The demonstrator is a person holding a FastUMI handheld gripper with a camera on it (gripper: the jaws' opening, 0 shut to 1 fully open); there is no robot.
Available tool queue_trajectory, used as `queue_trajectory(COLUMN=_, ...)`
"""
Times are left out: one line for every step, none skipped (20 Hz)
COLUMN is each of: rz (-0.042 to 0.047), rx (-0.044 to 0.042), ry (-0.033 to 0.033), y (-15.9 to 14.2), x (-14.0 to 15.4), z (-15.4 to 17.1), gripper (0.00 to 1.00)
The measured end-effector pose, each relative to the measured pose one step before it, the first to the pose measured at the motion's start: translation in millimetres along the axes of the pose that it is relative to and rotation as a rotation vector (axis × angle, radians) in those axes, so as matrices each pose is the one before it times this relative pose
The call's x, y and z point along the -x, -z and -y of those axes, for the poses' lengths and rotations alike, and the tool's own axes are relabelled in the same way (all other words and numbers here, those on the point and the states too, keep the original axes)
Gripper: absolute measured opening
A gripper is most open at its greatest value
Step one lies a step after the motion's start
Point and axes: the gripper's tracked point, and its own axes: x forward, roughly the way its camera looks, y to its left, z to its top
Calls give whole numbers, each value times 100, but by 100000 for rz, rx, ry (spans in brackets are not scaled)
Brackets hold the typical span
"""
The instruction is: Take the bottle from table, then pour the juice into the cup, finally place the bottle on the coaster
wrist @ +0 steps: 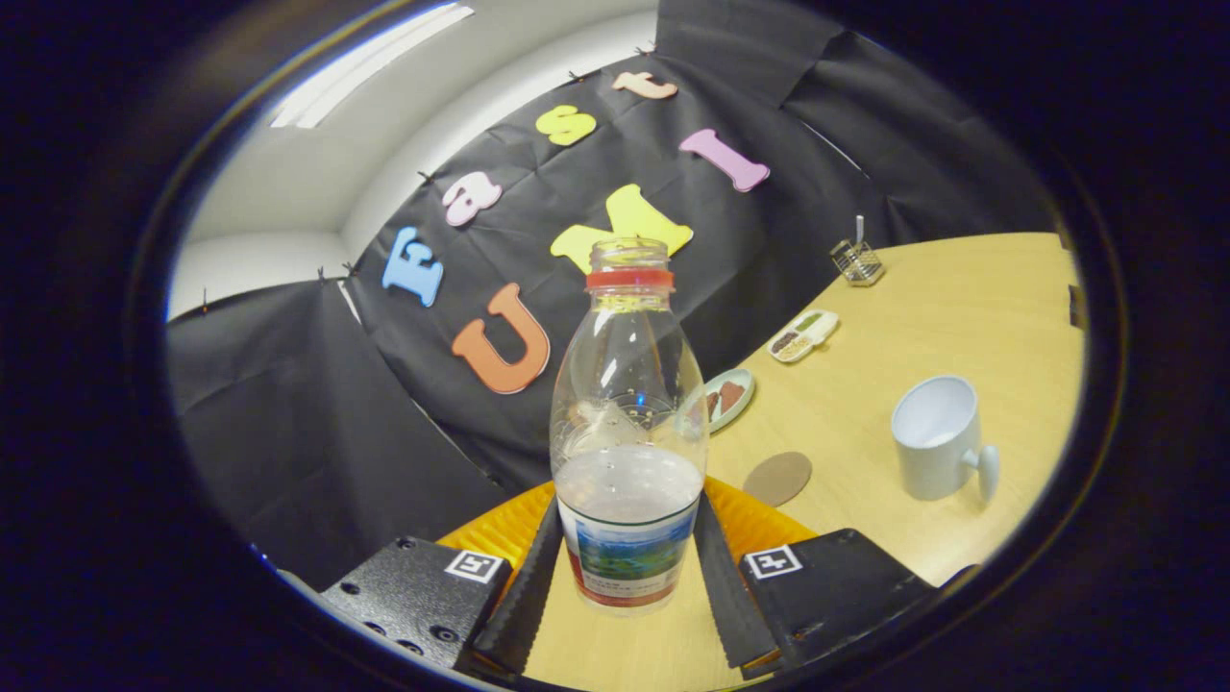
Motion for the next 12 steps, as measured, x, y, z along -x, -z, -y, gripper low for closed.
queue_trajectory(rz=-27, rx=-3910, ry=-412, y=13, x=-70, z=115, gripper=77)
queue_trajectory(rz=-916, rx=-3986, ry=-325, y=196, x=-222, z=73, gripper=77)
queue_trajectory(rz=-851, rx=-4070, ry=-316, y=324, x=-101, z=157, gripper=77)
queue_trajectory(rz=-570, rx=-3885, ry=-824, y=114, x=-213, z=52, gripper=77)
queue_trajectory(rz=-259, rx=-3127, ry=-155, y=62, x=-176, z=-34, gripper=77)
queue_trajectory(rz=455, rx=-3259, ry=831, y=-153, x=-242, z=302, gripper=76)
queue_trajectory(rz=370, rx=-3070, ry=153, y=-180, x=-138, z=-4, gripper=76)
queue_trajectory(rz=-29, rx=-3133, ry=-677, y=-112, x=-240, z=-260, gripper=76)
queue_trajectory(rz=-644, rx=-3028, ry=-957, y=186, x=-117, z=-99, gripper=76)
queue_trajectory(rz=-781, rx=-3240, ry=-1202, y=224, x=-99, z=114, gripper=76)
queue_trajectory(rz=-708, rx=-3441, ry=-647, y=126, x=-121, z=75, gripper=76)
queue_trajectory(rz=-151, rx=-3494, ry=-535, y=16, x=-143, z=236, gripper=76)
